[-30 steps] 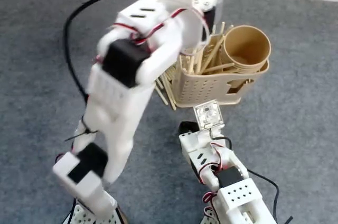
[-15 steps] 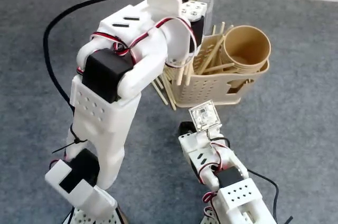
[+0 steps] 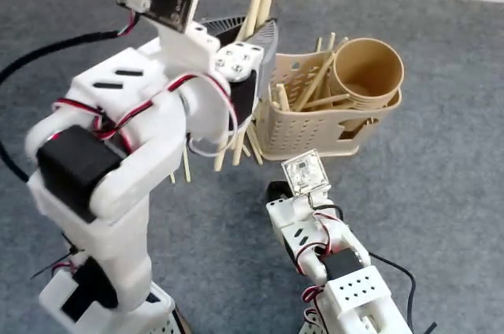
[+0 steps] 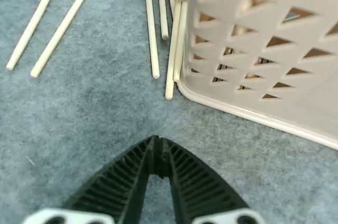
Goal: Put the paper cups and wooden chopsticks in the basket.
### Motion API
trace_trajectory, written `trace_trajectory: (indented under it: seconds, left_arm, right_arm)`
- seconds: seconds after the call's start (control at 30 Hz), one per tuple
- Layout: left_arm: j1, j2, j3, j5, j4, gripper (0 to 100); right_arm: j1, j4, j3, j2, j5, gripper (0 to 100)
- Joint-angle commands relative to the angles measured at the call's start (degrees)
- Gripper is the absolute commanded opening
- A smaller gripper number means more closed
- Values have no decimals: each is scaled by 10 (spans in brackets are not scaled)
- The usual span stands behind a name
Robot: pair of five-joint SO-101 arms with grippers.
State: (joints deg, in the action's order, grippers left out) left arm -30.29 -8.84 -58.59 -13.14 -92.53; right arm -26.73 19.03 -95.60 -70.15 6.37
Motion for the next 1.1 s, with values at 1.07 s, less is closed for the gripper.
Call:
trace_trajectory:
  seconds: [1.07]
  left_arm:
    - [5, -333, 795, 47, 753, 5]
  right_arm:
    - [-3, -11, -17, -7, 9, 5]
